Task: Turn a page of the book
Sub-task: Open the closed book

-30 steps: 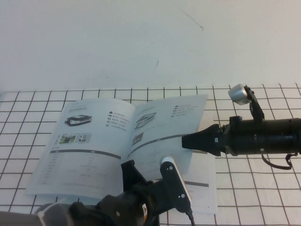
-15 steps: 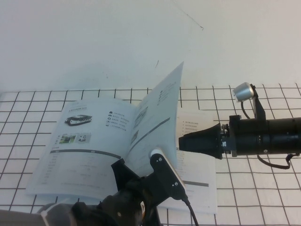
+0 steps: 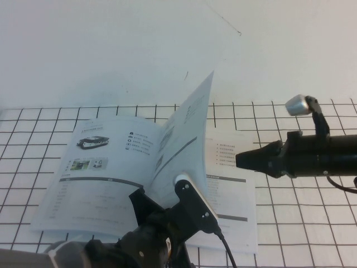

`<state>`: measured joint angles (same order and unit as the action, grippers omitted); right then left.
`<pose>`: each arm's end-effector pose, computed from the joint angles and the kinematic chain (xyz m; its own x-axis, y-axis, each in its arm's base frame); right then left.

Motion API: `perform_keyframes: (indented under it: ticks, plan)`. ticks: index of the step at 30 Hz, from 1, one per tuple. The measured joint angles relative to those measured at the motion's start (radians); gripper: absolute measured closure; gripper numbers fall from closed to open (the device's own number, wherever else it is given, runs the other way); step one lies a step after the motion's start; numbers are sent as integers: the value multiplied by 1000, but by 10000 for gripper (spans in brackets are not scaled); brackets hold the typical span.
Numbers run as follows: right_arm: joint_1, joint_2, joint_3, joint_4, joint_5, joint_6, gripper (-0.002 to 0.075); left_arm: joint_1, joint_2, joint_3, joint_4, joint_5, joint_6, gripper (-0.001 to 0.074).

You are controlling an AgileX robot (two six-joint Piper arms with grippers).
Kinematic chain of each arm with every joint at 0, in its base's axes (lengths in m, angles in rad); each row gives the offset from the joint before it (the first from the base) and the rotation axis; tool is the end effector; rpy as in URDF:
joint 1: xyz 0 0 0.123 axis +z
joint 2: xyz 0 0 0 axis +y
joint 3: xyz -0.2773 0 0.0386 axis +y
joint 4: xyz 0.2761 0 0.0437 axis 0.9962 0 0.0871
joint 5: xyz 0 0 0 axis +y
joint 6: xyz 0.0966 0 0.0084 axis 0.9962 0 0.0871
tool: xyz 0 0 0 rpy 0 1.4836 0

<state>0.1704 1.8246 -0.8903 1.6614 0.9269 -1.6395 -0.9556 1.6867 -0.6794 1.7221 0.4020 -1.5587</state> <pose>0.3319 0.1355 0.1467 -0.7090 -0.0721 -0.7015 -0.6333 0.5025 0.5885 0.2115 -0.2343 0.1164 -0.3227 0.7369 -0.5940 0.6738 0.6196 0.4025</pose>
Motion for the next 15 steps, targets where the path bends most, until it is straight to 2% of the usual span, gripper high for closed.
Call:
perform_keyframes:
  ticks: [9,15]
  plan:
    - [124,131,0,-39,-260,32,723,0,0,0,0,-1,0,737]
    - [152,155,0,-72,-390,56,725,0,0,0,0,14,0,737]
